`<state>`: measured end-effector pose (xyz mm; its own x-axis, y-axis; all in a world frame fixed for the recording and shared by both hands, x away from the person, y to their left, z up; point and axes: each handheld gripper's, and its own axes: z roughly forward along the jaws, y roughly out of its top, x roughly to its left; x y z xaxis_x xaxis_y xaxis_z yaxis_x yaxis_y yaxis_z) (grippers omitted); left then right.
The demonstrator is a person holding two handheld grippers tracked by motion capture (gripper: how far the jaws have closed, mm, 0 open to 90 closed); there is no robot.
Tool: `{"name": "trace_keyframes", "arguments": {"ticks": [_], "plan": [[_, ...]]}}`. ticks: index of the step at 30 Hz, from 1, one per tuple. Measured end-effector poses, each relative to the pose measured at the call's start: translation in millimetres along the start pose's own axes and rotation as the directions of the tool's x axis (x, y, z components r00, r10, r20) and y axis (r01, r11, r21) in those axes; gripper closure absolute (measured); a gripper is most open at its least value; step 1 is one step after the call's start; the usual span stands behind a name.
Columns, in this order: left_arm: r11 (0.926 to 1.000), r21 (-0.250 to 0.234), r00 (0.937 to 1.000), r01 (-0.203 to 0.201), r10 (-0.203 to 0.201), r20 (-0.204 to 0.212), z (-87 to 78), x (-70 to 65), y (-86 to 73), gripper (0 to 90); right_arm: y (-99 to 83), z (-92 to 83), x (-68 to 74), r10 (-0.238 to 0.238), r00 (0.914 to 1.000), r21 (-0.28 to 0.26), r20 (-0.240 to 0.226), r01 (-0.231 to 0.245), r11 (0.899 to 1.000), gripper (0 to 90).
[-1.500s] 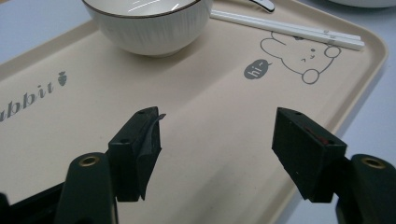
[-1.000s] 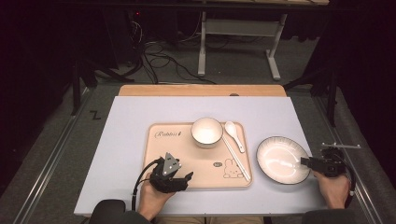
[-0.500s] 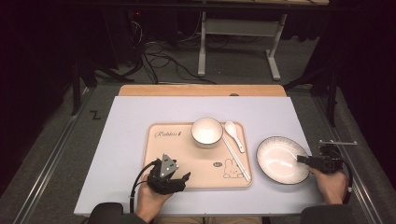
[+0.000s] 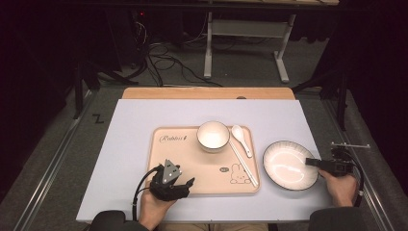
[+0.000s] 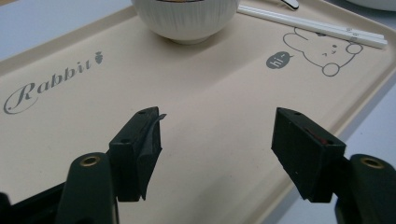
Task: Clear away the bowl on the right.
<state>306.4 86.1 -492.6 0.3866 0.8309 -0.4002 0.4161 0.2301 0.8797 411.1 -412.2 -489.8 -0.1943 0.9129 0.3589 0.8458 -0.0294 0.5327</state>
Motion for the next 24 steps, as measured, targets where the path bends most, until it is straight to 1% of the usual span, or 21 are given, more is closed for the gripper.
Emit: {"name": "trace_keyframes", "arguments": {"ticks": [2, 3, 4, 5, 6, 7, 10, 11, 14, 15, 18, 19, 23, 24], "plan": [[1.0, -0.006, 1.0, 0.004, -0.004, -0.003, -0.9, 0.0, 0.1, 33.3, 1.0, 0.1, -0.3, -0.003, 1.0, 0.008, -0.004, 0.003, 1.0, 78.3], [1.0, -0.004, 1.0, -0.001, 0.001, -0.006, -1.7, 0.3, 0.1, 33.3, 1.1, 0.7, -0.1, 0.0, 0.9999, 0.002, -0.012, 0.0, 1.0, 78.5], [1.0, -0.006, 1.0, -0.001, 0.001, -0.006, -2.1, 0.3, 0.1, 33.3, 1.7, 0.3, 0.2, -0.003, 0.9999, 0.008, -0.01, 0.003, 1.0, 78.9], [0.9999, -0.012, 1.0, 0.005, -0.005, -0.006, -2.6, 0.0, 0.2, 33.3, 2.0, 0.4, 0.2, -0.002, 0.9998, 0.003, -0.017, 0.002, 1.0, 79.6], [0.9999, -0.01, 1.0, 0.0, 0.0, -0.009, -3.2, 0.5, 0.1, 33.4, 2.7, 0.0, 0.0, -0.006, 0.9997, 0.001, -0.024, 0.006, 1.0, 80.1], [0.9999, -0.015, 0.9999, 0.005, -0.006, -0.01, -3.4, 0.5, 0.2, 33.4, 3.3, -0.4, 0.5, -0.004, 0.9996, -0.003, -0.029, 0.004, 1.0, 80.7], [0.9999, -0.014, 0.9999, 0.0, -0.001, -0.015, -4.9, 1.6, 0.0, 33.4, 5.5, -3.8, 0.9, 0.005, 0.9984, -0.022, -0.057, -0.006, 1.0, 83.2], [0.9999, -0.015, 0.9999, 0.005, -0.005, -0.015, -5.4, 1.7, 0.1, 33.4, 6.2, -4.6, 0.9, 0.006, 0.9975, -0.034, -0.071, -0.008, 0.999, 83.8], [0.9997, -0.022, 0.9998, 0.011, -0.011, -0.016, -7.1, 2.0, 0.3, 33.5, 8.5, -7.7, 2.2, -0.002, 0.9965, -0.047, -0.083, -0.002, 0.999, 85.1], [0.9998, -0.018, 0.9998, 0.003, -0.003, -0.018, -7.9, 2.6, 0.2, 33.5, 9.1, -8.1, 2.8, -0.006, 0.9963, -0.05, -0.086, 0.001, 0.999, 85.2], [0.9996, -0.026, 0.9998, 0.012, -0.012, -0.018, -9.5, 2.4, 0.2, 33.5, 10.4, -8.2, 3.7, -0.006, 0.9959, -0.056, -0.09, 0.001, 0.998, 85.5], [0.9997, -0.024, 0.9998, 0.007, -0.008, -0.021, -10.1, 2.9, 0.3, 33.5, 10.9, -8.5, 4.0, -0.009, 0.996, -0.056, -0.089, 0.004, 0.998, 85.5], [0.9996, -0.027, 0.9996, 0.013, -0.014, -0.024, -11.6, 3.7, 0.7, 33.6, 12.7, -10.1, 6.7, -0.027, 0.9956, -0.067, -0.09, 0.021, 0.998, 85.9], [0.9997, -0.024, 0.9996, 0.008, -0.009, -0.026, -11.8, 3.9, 0.6, 33.6, 13.1, -10.2, 7.5, -0.03, 0.9955, -0.069, -0.09, 0.024, 0.997, 85.9]]}}
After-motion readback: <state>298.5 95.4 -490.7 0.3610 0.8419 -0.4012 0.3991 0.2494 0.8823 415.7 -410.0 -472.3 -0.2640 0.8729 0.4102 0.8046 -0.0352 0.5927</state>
